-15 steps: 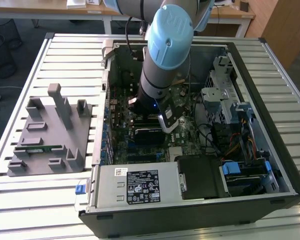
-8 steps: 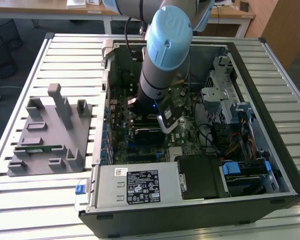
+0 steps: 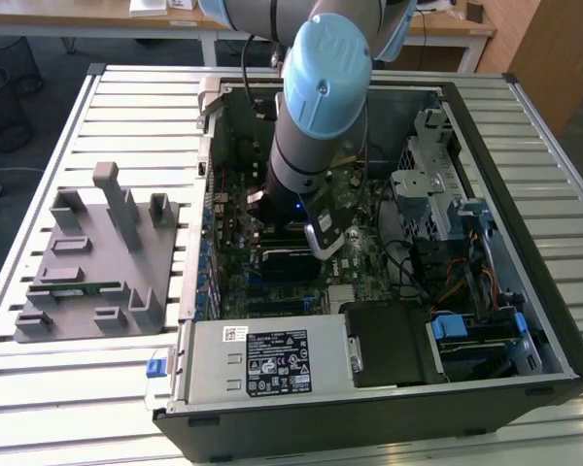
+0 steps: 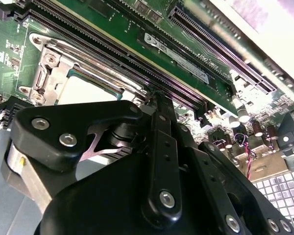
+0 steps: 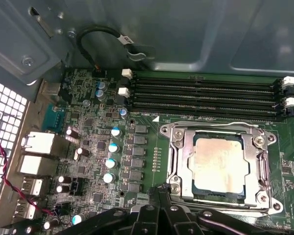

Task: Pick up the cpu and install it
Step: 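Install the second cpu locking lever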

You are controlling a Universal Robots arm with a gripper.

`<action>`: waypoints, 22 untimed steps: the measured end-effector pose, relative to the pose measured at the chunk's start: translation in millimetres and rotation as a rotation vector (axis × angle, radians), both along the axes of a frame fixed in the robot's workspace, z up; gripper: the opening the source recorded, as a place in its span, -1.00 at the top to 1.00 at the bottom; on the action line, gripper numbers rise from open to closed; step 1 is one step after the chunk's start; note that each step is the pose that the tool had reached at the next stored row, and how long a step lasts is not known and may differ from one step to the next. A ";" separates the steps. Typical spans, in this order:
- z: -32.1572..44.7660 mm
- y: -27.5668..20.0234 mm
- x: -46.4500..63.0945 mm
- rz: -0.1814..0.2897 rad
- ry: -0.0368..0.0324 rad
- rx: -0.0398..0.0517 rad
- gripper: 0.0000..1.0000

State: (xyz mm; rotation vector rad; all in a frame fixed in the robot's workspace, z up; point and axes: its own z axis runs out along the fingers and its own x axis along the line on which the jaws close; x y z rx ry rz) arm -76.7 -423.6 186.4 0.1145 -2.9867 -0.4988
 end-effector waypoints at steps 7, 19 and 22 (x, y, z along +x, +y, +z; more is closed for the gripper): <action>-0.5 1.2 -0.3 0.000 0.0000 0.0000 0.79; 7.3 1.9 -0.7 0.000 -0.0002 0.0000 0.79; 11.9 1.8 -0.7 0.000 -0.0002 -0.0002 0.79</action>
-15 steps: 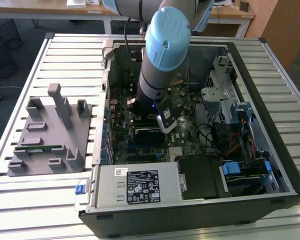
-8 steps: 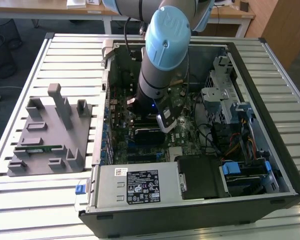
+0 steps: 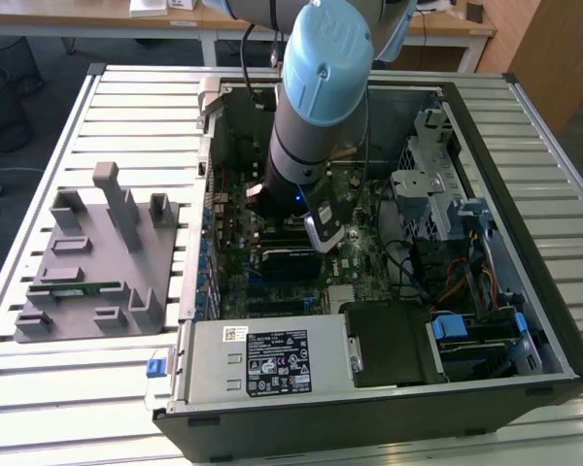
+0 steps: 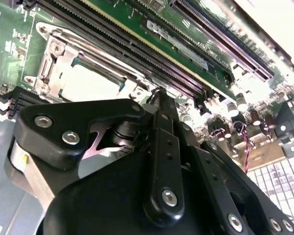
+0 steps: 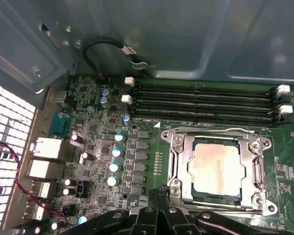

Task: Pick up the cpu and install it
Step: 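Install the second cpu locking lever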

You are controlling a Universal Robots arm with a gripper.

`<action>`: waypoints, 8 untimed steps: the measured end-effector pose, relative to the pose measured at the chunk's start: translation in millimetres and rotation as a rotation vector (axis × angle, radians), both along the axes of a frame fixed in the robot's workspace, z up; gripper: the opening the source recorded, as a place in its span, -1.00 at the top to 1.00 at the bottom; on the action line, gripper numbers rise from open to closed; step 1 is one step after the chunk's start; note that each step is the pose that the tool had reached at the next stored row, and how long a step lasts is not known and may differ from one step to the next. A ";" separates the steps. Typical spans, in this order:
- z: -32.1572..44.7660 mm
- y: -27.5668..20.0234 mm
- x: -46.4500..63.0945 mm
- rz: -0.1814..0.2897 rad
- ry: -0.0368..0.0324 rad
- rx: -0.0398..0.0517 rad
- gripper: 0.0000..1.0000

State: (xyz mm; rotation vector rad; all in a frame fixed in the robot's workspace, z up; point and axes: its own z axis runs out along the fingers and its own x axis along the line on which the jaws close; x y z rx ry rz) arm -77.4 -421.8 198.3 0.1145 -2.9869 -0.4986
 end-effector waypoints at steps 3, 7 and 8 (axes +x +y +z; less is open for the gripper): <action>1.8 0.1 0.0 0.000 -0.0001 0.0002 0.79; 4.4 0.1 0.0 0.000 -0.0022 0.0006 0.79; 6.0 0.1 0.0 0.000 -0.0032 0.0024 0.79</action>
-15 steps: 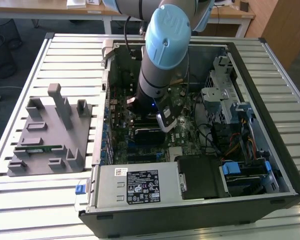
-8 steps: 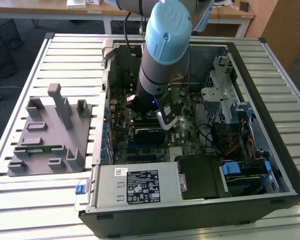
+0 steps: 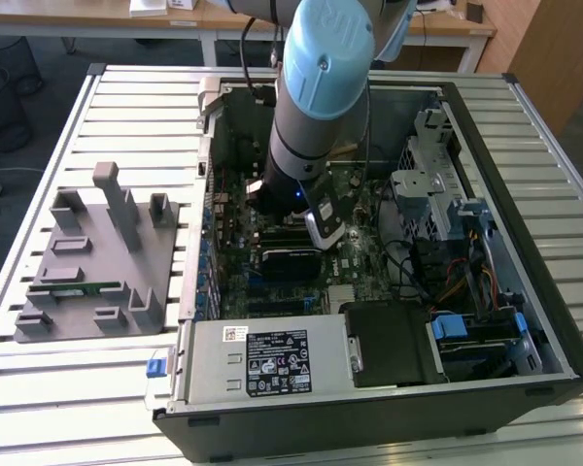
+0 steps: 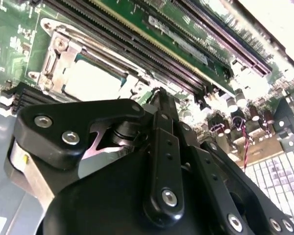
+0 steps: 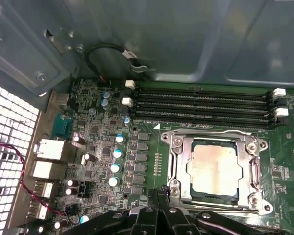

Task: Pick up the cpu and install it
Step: 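Install the second cpu locking lever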

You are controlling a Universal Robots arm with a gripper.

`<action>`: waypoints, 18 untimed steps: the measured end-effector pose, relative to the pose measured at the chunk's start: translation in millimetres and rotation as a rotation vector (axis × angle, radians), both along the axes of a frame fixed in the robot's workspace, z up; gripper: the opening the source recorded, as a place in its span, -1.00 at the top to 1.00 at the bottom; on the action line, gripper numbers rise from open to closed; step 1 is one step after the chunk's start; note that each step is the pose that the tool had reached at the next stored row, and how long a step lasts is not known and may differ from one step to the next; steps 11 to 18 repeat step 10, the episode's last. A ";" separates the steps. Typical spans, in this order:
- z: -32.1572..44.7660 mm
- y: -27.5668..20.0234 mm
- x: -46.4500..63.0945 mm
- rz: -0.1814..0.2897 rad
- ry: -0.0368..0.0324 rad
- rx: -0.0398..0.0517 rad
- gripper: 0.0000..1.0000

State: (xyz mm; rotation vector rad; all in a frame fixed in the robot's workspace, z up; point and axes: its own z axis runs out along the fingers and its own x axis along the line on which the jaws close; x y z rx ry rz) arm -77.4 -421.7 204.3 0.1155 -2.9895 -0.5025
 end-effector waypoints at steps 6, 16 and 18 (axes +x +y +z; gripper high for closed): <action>7.5 0.0 0.0 0.000 -0.0005 0.0082 0.79; 10.7 0.0 0.0 0.000 -0.0006 0.0103 0.79; 10.7 0.0 0.0 0.000 -0.0006 0.0103 0.79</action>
